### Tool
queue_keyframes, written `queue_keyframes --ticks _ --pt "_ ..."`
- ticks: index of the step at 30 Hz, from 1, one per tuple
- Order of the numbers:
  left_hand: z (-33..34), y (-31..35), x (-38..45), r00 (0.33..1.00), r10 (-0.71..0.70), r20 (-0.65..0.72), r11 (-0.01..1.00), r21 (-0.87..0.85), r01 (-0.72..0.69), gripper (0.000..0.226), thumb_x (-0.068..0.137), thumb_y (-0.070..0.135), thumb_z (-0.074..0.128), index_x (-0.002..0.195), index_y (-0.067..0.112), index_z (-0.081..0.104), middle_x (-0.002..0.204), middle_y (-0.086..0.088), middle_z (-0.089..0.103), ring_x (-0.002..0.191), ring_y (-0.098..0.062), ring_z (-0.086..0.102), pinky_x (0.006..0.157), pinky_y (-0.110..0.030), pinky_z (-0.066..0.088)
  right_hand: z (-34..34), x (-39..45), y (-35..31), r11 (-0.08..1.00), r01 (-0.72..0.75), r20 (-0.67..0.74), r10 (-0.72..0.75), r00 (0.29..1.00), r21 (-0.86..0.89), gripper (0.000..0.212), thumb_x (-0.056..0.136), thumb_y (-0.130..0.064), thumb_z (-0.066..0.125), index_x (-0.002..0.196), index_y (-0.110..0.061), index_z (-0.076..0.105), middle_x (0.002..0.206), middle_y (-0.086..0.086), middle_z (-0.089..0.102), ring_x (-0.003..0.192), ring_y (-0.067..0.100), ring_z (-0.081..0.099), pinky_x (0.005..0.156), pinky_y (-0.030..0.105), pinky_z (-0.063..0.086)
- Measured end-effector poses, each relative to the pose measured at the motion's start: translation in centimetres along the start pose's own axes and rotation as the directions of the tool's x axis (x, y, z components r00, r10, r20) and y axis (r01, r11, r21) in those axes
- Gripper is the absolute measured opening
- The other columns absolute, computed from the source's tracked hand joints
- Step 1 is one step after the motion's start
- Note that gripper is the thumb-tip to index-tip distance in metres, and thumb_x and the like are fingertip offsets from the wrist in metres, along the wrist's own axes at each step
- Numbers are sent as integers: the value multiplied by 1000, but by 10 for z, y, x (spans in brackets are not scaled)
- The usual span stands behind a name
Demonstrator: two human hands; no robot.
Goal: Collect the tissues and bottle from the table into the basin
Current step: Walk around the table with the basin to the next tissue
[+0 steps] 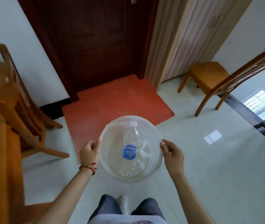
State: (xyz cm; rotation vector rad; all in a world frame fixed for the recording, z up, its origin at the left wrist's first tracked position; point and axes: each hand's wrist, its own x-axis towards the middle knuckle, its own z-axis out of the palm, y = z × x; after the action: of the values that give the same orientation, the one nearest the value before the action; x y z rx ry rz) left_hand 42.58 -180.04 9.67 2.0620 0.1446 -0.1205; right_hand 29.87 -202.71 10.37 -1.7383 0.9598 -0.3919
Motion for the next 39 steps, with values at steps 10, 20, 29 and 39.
queue_keyframes --ticks 10,20,29,39 --pt "41 34 107 977 -109 -181 994 -51 102 54 85 37 56 44 19 27 44 -1 30 51 -20 32 52 -28 29 68 156 -52 994 102 191 -95 977 -27 14 85 -20 62 96 -20 70 87 -6 70 76 7 63 67 19 45" --pt "66 67 209 909 -201 -364 978 -129 165 53 88 27 55 41 21 33 43 -1 36 51 -21 36 59 -30 33 146 290 -120 974 228 346 -211 914 -8 13 81 -12 66 84 -23 73 70 -19 66 59 -10 58 52 3 41" --pt "50 65 327 845 -281 -456 958 -188 217 46 74 47 44 52 7 45 51 -7 47 57 -24 43 57 -32 33 263 370 -180 948 319 495 -276 824 -2 17 82 -12 64 85 -27 72 73 -20 65 61 -2 60 53 7 46" --pt "11 62 467 770 -384 -510 917 -310 251 41 87 18 56 48 11 46 49 -13 44 51 -12 37 66 -29 33 403 440 -257 953 300 602 -269 752 50 17 82 -15 65 93 -27 71 84 -15 70 72 -5 64 61 8 47"
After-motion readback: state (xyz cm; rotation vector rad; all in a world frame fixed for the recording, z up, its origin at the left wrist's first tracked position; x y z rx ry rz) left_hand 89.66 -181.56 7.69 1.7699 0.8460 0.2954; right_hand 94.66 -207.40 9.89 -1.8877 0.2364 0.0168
